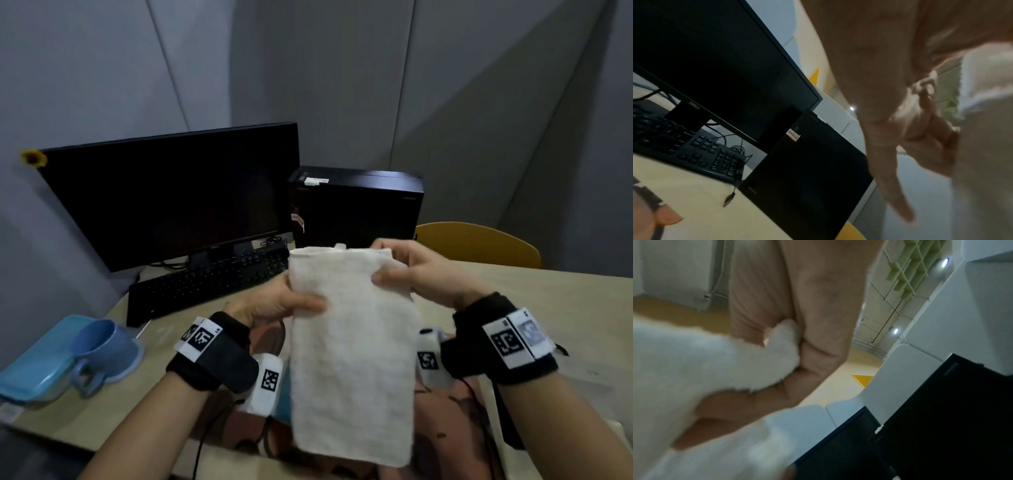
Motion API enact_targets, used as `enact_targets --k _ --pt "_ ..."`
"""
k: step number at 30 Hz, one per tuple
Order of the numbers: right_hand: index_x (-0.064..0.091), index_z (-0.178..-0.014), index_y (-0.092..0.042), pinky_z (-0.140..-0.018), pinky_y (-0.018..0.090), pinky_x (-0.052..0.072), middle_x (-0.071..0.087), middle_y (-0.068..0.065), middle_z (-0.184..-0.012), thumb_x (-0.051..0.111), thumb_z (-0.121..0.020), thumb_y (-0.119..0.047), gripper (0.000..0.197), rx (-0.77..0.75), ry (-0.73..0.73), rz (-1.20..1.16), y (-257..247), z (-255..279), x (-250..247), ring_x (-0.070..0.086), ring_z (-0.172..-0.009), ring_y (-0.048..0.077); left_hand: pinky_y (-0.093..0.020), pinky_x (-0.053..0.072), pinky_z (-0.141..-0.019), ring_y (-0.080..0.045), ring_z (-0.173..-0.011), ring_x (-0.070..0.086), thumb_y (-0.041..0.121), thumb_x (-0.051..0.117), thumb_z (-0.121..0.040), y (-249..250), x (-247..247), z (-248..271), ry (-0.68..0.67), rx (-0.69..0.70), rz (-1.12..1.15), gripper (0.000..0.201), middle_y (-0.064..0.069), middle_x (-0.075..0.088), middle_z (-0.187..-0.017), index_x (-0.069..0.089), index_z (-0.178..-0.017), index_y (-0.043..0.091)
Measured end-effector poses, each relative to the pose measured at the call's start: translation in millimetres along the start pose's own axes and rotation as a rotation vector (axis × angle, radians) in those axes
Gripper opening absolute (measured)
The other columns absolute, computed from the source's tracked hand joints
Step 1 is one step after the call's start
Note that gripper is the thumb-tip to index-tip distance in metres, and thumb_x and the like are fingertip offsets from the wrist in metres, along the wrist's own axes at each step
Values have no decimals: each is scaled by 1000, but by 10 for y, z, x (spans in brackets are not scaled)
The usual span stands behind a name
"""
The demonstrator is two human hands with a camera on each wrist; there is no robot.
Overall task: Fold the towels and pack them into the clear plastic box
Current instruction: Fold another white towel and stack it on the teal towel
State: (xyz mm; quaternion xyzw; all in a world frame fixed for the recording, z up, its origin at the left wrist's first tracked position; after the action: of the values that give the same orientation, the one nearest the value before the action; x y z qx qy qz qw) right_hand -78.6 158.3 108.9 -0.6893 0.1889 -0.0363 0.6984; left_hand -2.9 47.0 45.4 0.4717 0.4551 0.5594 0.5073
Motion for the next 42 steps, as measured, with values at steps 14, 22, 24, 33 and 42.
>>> enact_targets --k 14,22,24,33,42 --pt "71 -78 -33 -72 16 49 69 -10 -83 65 -76 -9 24 -7 39 128 303 407 155 62 -75 -2 -11 50 -70 3 -76 66 -16 52 -82 -245 27 264 22 24 -179 32 13 73 -80 68 -94 8" --pt "64 -98 -20 -66 12 46 63 -9 -91 56 -89 -9 16 410 -112 142 1666 567 649 60 -76 -2 -15 44 -60 -2 -65 61 6 59 -86 -1710 4 500 9 -354 -160 23 10 69 -71 72 -77 22" --pt "60 -111 -9 -71 25 55 64 0 -104 56 -90 -17 23 441 108 75 1844 445 485 63 -87 10 -24 48 -62 -16 -74 61 20 63 -86 -1806 -145 490 190 -366 7 11 -4 67 -85 69 -90 12" --pt "50 -119 -9 -68 27 43 59 10 -108 62 -88 -26 37 576 430 262 2225 262 420 54 -89 20 -13 41 -39 -3 -44 56 10 42 -97 -2012 -164 515 483 -412 59 17 5 63 -54 55 -100 0" --pt "20 -143 -30 -115 43 25 4 2 -156 58 -80 -56 78 271 -93 883 1988 415 808 15 -141 23 -37 48 -96 -19 -116 57 12 50 -94 -1888 -243 409 419 -293 -113 40 -6 56 -131 45 -133 9"
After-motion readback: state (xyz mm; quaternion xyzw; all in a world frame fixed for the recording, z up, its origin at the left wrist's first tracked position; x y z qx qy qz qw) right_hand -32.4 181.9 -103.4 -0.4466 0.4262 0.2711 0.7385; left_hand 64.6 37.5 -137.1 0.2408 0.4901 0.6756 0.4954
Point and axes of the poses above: each hand's wrist, its own z-axis away from the middle knuckle, its own x-axis out of the palm, y = z × x, the point moved 9 cm from there along -z, towards the middle knuckle
